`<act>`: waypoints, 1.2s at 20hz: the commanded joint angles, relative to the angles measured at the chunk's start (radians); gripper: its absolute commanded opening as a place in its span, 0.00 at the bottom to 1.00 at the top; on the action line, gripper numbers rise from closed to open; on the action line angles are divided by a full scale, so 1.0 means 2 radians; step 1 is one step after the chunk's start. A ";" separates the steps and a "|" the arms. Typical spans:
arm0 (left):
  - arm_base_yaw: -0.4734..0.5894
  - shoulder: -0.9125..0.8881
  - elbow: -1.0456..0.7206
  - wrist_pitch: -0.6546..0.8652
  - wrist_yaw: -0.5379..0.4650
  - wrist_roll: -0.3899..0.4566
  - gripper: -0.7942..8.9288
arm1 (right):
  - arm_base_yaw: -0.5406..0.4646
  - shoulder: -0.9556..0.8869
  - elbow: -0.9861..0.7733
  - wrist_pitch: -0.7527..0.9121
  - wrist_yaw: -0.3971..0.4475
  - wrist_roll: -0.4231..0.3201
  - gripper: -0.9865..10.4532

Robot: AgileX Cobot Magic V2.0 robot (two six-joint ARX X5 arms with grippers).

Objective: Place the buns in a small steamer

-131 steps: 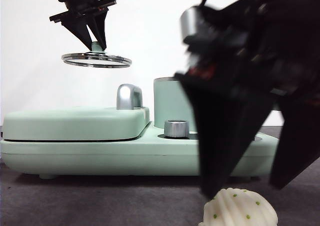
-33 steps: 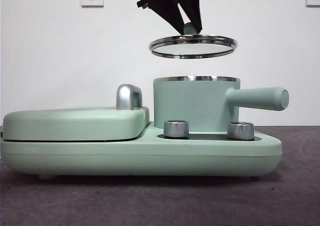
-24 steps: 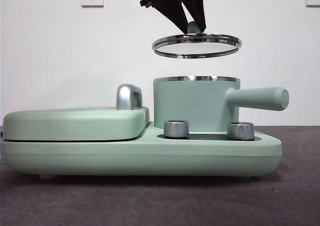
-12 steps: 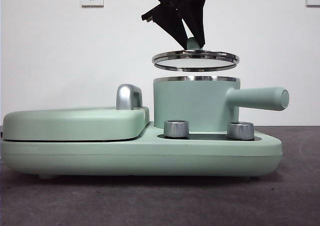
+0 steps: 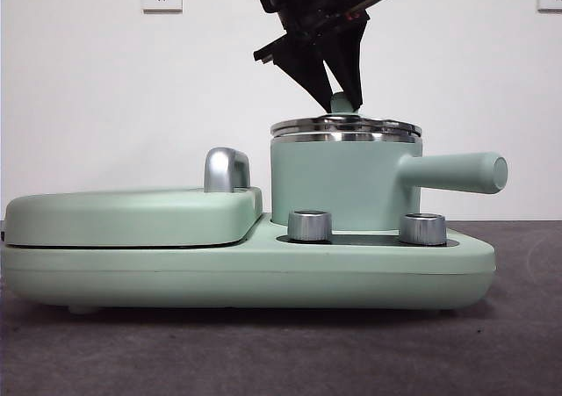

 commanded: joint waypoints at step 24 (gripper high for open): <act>-0.003 -0.229 -0.035 -0.089 0.002 -0.067 0.64 | 0.005 0.001 0.002 0.006 -0.004 -0.010 0.44</act>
